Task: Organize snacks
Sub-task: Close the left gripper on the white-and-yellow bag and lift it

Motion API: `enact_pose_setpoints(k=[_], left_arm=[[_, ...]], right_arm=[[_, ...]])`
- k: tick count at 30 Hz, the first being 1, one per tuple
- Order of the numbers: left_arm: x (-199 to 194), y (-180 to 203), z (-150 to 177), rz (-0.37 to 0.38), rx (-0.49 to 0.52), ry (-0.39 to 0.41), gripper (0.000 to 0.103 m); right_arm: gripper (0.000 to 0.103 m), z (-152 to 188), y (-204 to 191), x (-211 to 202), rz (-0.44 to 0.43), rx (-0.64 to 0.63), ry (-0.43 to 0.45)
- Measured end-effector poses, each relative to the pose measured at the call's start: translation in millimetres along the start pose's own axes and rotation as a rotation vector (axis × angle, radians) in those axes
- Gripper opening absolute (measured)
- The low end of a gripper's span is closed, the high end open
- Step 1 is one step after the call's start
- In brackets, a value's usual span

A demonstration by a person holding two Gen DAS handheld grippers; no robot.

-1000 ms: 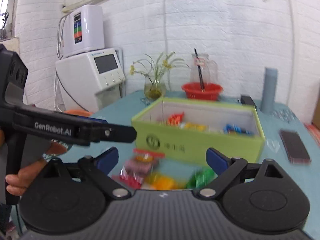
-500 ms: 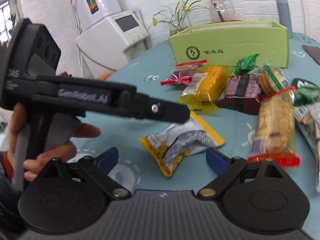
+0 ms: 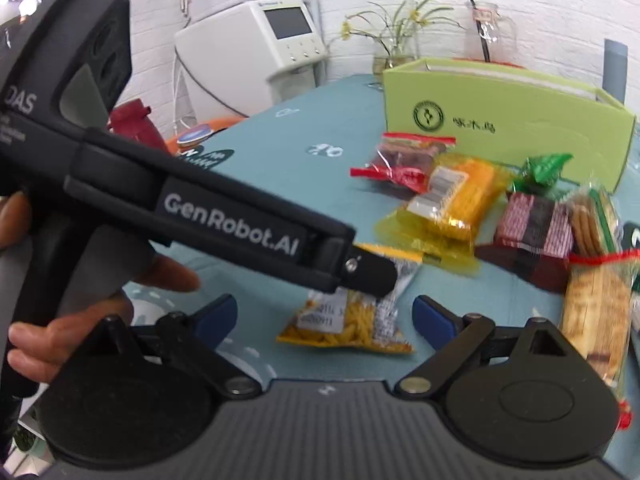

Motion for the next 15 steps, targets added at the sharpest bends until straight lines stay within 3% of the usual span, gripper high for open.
enact_pose_setpoints(k=[15], left_arm=[[-2.2,0.8,6.1,-0.027,0.008,0.012,0.069]], right_arm=[[0.094,-1.1,-5.2,4.7,0.051,-0.025,-0.012]])
Point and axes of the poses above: each gripper's, at about its wrist camera, not at the fingertips, and x roughly the way its jaws point, y to its right, z to its underside, the point moved 3 cm from there along x, roughly the way its jaws point, and after that the axes turned 13 degrees about -z, right-handed, at the moved point
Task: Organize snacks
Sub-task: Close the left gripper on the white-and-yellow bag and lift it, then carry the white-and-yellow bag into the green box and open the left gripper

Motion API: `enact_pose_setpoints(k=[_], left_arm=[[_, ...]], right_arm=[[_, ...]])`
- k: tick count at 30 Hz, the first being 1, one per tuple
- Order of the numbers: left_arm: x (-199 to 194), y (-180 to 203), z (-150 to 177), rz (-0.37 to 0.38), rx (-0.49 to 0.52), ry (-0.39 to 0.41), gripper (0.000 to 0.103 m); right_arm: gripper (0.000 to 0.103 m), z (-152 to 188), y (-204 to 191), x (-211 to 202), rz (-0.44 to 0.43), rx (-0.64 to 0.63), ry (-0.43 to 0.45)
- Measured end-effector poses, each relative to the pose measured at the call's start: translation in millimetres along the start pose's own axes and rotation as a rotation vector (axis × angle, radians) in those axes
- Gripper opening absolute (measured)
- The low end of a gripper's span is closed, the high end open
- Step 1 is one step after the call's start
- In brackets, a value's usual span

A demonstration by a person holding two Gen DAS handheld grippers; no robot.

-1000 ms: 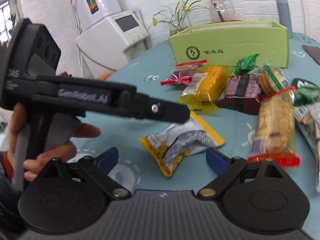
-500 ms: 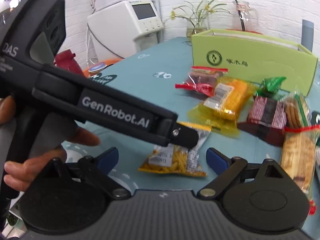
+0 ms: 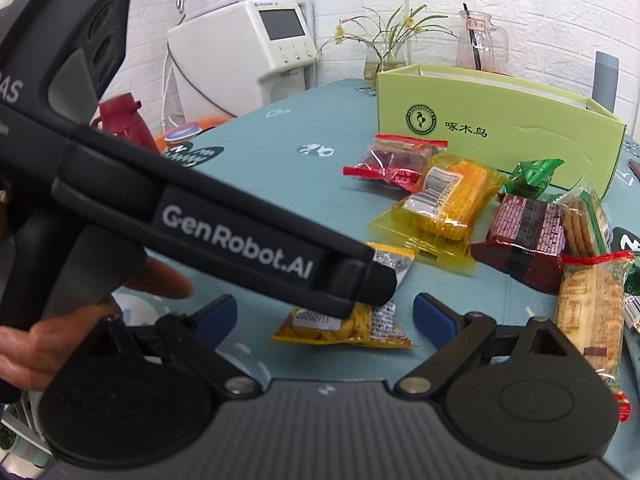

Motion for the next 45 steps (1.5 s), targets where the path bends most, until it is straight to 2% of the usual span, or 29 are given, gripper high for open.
enact_pose_setpoints(k=[6,7,8,9,10,11,12,13,19,24,29,33,37,38,39,40,41,45], left_arm=[[-11,-3,5,0.043,-0.015,0.007,0.067],[-9,-1,6,0.056,-0.010,0.004,0.066],[-5,1,6,0.063,-0.004,-0.008,0.059],[-5,3,7,0.059,0.008,0.012,0.042],[-4,6,7,0.063,0.029,0.017,0.032],[-4,7,8,0.090,0.030,0.015,0.020],[-6,6,9,0.118,0.006,0.005,0.012],[-9,5,8,0.133,-0.012,0.005,0.011],[-42,4,-30,0.156,-0.040,0.103,0.011],[-46,12,-104,0.161,-0.024,0.202,0.011],[-5,25,-191,0.127,0.012,0.252,0.010],[53,20,-244,0.139,-0.023,0.196,0.010],[100,15,-261,0.137,-0.048,0.142,0.016],[103,14,-259,0.127,-0.044,0.149,0.025],[103,15,-258,0.119,-0.037,0.164,0.038],[100,16,-256,0.112,-0.033,0.184,0.043],[96,17,-255,0.105,-0.033,0.205,0.048],[61,24,-250,0.113,-0.032,0.270,0.052]], right_arm=[[0.093,-3,-2,-8,-0.001,-0.009,0.023],[0.088,-3,-1,-4,-0.003,-0.013,0.012],[0.078,-2,0,0,-0.012,-0.008,-0.005],[0.075,-1,-1,0,-0.008,-0.021,0.005],[0.070,-2,-3,0,-0.006,-0.032,-0.001],[0.070,-3,-5,0,0.005,-0.030,-0.008],[0.069,-3,-5,-3,0.005,-0.026,-0.004],[0.069,-5,-6,-7,-0.005,-0.021,0.005],[0.070,-45,-7,-31,-0.018,-0.082,0.107],[0.076,-106,16,-31,0.017,-0.170,0.187],[0.078,-174,69,-4,0.061,-0.169,0.194],[0.078,-210,119,33,0.084,-0.144,0.130],[0.078,-215,156,62,0.071,-0.079,0.072],[0.085,-213,159,65,0.070,-0.071,0.071],[0.090,-211,160,64,0.065,-0.070,0.075],[0.094,-210,161,62,0.067,-0.072,0.083],[0.094,-209,160,60,0.074,-0.077,0.090],[0.094,-211,149,35,0.099,-0.115,0.124]])
Point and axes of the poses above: each gripper's, at about its wrist camera, not at the fingertips, and x roughly the way its jaws point, y to its right, z to its underside, the point moved 3 cm from there along x, roughly the way its jaws point, and after that the axes turned 13 degrees about -z, right-handed, at the moved point
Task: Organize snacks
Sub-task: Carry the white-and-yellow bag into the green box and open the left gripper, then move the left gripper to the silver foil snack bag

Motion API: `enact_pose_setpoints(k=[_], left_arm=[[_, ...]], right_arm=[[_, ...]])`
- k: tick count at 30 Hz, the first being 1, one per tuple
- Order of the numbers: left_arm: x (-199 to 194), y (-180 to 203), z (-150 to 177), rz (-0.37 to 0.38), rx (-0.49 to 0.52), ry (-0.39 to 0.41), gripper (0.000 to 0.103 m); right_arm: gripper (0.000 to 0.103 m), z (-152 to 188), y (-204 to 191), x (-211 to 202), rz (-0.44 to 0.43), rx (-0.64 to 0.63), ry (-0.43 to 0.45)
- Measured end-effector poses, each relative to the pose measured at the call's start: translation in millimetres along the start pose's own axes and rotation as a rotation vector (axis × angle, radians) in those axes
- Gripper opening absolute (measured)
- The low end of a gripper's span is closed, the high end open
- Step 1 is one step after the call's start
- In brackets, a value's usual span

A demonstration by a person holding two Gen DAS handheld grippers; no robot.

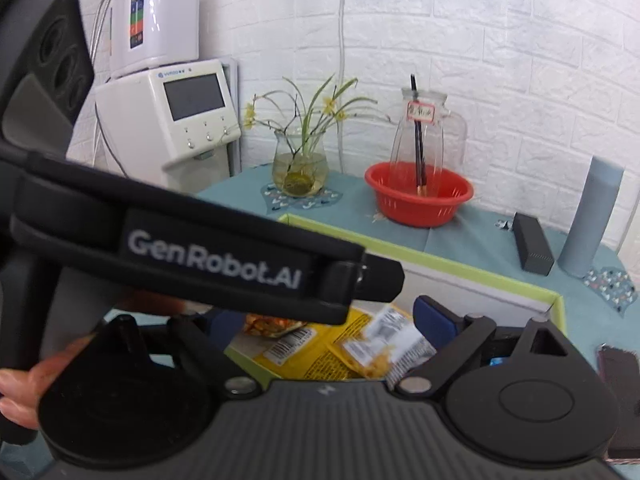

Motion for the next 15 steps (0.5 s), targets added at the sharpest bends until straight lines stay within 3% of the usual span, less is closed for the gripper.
enact_pose_setpoints(k=[1,5,7,10,15], left_arm=[[-13,4,0,0.010,0.005,0.022,0.054],[-68,17,12,0.064,0.025,0.110,0.077],[-91,27,28,0.096,0.039,0.125,0.077],[-109,43,63,0.153,0.048,0.088,0.077],[-112,75,135,0.237,0.043,-0.057,0.075]], right_arm=[[0.094,-3,-4,-12,0.008,-0.017,0.015],[0.093,5,-16,-72,0.065,-0.064,0.068],[0.093,22,-19,-104,0.100,-0.047,0.087],[0.093,62,-29,-146,0.142,0.022,0.091],[0.093,149,-39,-204,0.266,0.185,0.049]])
Point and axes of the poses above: each gripper's, at about its wrist camera, not at the fingertips, and x roughly the way its jaws point, y to its right, z to its underside, the point moved 3 cm from there along x, roughly the way its jaws point, and after that the axes turned 13 degrees about -z, right-handed, at the moved point
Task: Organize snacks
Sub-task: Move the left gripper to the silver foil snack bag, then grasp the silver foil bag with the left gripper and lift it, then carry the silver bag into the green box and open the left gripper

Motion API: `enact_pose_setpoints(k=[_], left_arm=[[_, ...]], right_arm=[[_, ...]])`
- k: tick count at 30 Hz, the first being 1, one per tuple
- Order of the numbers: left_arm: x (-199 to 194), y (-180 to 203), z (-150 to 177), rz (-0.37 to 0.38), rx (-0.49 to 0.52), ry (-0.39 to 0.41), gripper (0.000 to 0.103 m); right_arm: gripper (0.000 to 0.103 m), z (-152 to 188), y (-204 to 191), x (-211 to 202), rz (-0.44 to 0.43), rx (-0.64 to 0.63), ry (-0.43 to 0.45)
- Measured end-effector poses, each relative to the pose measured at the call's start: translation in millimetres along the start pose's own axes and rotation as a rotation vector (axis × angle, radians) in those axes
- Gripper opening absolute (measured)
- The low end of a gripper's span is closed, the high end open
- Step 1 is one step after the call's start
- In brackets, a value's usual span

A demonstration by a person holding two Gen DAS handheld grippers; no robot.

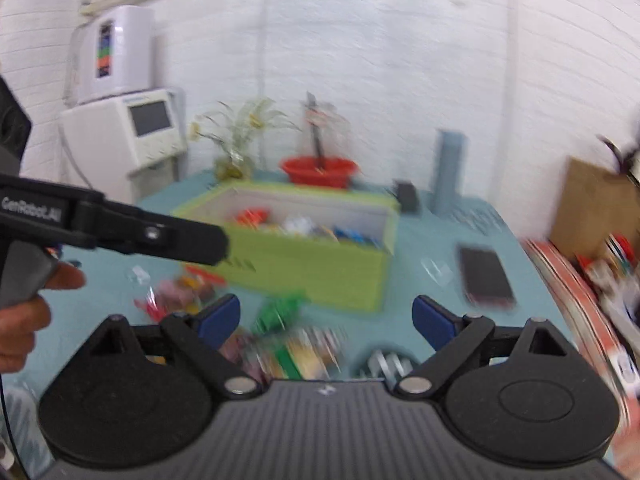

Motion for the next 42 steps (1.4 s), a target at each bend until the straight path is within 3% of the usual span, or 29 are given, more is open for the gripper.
enact_pose_setpoints(k=[4,8,13,14,18,21,24,29,31,32,33,35,42], left_arm=[[18,26,37,0.123,-0.042,-0.119,0.072],[45,48,53,0.178,-0.057,-0.217,0.067],[66,39,65,0.046,-0.066,-0.304,0.059],[68,34,67,0.028,-0.076,-0.311,0.054],[61,13,65,0.001,-0.107,-0.300,0.050],[54,9,66,-0.043,-0.075,-0.293,0.055],[47,16,69,-0.020,-0.060,-0.293,0.064],[58,32,69,0.002,-0.019,-0.298,0.065],[66,34,72,0.017,-0.019,-0.320,0.063],[65,36,73,0.035,-0.009,-0.314,0.046],[64,38,74,0.079,-0.017,-0.329,0.035],[58,39,72,0.100,-0.016,-0.324,0.030],[29,46,39,0.140,0.007,-0.212,0.031]], right_arm=[[0.093,54,16,-28,0.046,0.147,-0.017],[0.093,69,23,-28,0.001,0.204,0.006],[0.093,70,12,-8,-0.071,0.162,-0.015],[0.094,71,9,-5,-0.085,0.164,-0.012],[0.094,74,-3,6,-0.136,0.170,-0.015],[0.094,78,-12,12,-0.162,0.175,-0.018],[0.093,82,-17,15,-0.134,0.162,-0.032],[0.093,81,-12,12,-0.099,0.164,-0.031],[0.092,82,-13,15,-0.088,0.140,-0.045],[0.082,83,-15,16,-0.093,0.121,-0.060],[0.081,83,-18,16,-0.079,0.101,-0.070],[0.078,81,-23,11,-0.071,0.070,-0.071],[0.081,47,-27,-8,-0.078,0.038,0.013]])
Point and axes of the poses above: each gripper's, at about its wrist camera, not at the fingertips, and x roughly the way its jaws point, y to its right, z to its underside, the point moved 3 cm from there along x, roughly the way its jaws point, and after that the axes turned 13 degrees about -z, right-handed, at the moved point
